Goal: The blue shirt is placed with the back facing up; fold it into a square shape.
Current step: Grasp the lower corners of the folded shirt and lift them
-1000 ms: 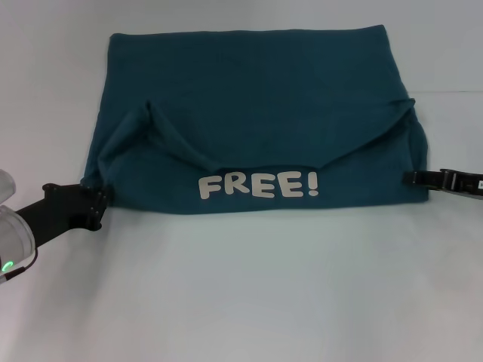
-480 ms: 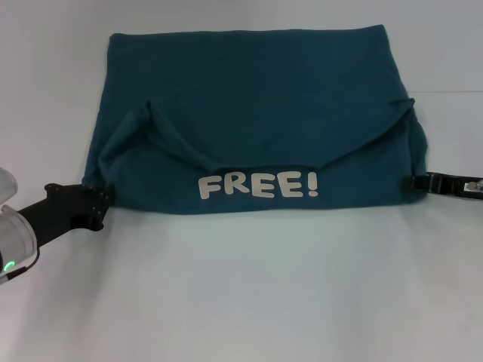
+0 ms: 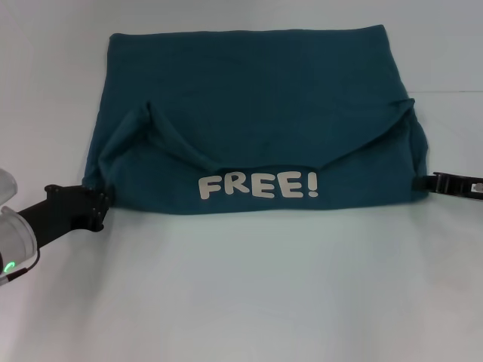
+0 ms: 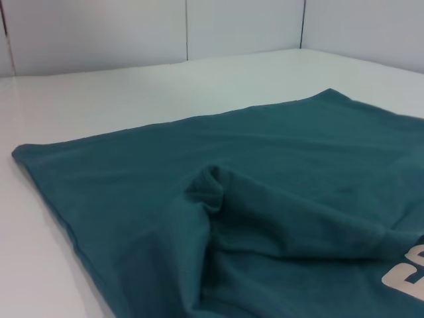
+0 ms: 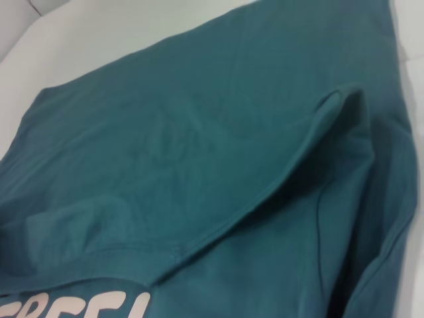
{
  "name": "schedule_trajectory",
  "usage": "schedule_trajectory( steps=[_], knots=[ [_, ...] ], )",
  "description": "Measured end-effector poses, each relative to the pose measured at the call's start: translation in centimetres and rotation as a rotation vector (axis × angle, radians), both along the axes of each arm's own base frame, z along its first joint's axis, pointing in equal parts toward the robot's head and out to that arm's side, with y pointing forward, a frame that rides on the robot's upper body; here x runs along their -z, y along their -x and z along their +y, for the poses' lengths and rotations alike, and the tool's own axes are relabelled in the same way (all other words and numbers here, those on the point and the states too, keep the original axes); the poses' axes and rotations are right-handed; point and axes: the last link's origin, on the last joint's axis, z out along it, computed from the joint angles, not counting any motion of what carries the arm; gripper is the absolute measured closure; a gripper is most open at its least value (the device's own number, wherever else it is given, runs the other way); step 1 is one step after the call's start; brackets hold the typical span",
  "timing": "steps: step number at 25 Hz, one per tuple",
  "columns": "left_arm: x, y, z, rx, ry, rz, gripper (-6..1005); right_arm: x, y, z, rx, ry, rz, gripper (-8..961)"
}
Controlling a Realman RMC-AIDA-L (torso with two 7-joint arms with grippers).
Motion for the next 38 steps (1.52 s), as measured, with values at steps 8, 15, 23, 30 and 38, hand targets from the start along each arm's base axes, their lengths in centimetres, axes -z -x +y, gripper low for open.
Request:
schedule_trajectory(
  steps=[8, 15, 23, 30, 38],
  knots=[
    [-1.2, -0.1, -1.4, -0.027, 0.044, -0.119, 936, -1.8, -0.8, -1.2, -0.056, -0.050, 0.061, 950],
    [-2.3, 0.1, -4.2, -0.015, 0.089, -0.213, 934, -3.1, -2.4, -3.4, -0.082, -0.056, 0.081, 949],
    [-2.8, 0.1, -7.3, 0.006, 0.161, -0.291, 930, -4.2, -3.7, -7.3, -0.171, -0.054, 0.121, 949],
    [-3.5, 0.2, -10.1, 0.022, 0.218, -0.339, 928, -4.4, -4.3, -11.9, -0.293, -0.018, 0.143, 950],
    [-4.9, 0.3, -12.8, 0.028, 0.291, -0.394, 924, -4.8, -5.0, -16.4, -0.346, 0.012, 0.160, 941]
  ],
)
